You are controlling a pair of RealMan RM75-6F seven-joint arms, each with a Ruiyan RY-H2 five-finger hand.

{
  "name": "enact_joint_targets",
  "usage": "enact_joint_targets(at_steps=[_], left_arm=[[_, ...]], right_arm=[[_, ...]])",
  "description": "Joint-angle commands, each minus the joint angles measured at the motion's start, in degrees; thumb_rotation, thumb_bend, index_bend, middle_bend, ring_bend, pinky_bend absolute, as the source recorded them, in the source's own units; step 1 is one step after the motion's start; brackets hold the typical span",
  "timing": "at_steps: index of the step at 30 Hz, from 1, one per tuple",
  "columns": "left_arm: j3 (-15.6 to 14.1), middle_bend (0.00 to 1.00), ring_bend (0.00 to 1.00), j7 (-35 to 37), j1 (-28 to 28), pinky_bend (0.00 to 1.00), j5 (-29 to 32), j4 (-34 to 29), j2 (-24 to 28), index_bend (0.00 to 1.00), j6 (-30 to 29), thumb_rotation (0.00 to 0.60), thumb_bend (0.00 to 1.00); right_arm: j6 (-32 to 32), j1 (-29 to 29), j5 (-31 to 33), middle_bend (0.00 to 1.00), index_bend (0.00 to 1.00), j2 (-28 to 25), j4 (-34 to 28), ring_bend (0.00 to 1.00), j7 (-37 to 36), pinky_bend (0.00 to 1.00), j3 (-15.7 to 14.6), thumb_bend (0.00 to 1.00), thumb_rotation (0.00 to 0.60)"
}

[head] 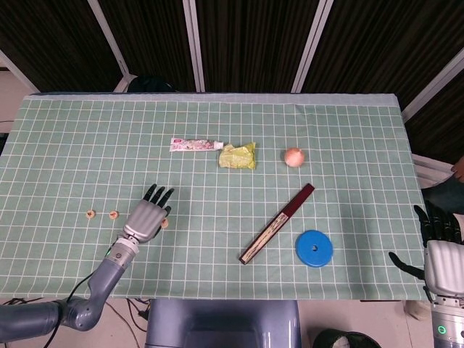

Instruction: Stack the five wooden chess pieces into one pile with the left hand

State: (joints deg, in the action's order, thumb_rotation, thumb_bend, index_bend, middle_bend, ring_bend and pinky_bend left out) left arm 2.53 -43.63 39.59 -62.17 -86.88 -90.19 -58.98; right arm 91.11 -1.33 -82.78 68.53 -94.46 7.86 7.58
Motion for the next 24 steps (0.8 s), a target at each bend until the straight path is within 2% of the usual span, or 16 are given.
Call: enact_joint_targets(at_steps=[1,8,16,24], left_arm=[[0.00,0.02,0.00,-0.09,0.09,0.00,0.00,-0.08,-0.08,0.43,-0.04,0.600,0.33],[0.14,0.01,0.00,-0.31,-0.29,0.00,-0.22,-1.03,0.79,0.41,-1.58,0.600,0.33],[-0.39,0.01,0.00,2.21,-2.44,0.00,-1.47,-4.17,5.33,0.40,-4.27,0.600,0.33],[-1.31,0.01,0.00,11.12,-5.07,0.00,-2.27,1.56,7.38,0.40,-3.05,0.600,0.31]], right_arm=[[0.00,0.00,-0.01,0.01,0.08,0.01,0.00,0.00,0.02,0.00,0.00,0.23,0.600],[0.03,-0.01,-0.06,0.01,0.08,0.00,0.12,0.00,-0.06,0.00,0.00,0.23,0.600],[0.19,0.04,-0.18,0.01,0.08,0.07,0.10,0.00,0.07,0.00,-0.03,0.23,0.600],[0.25,0.06,-0.05,0.01,0.08,0.19,-0.04,0.00,0.35,0.00,0.02,0.23,0.600]])
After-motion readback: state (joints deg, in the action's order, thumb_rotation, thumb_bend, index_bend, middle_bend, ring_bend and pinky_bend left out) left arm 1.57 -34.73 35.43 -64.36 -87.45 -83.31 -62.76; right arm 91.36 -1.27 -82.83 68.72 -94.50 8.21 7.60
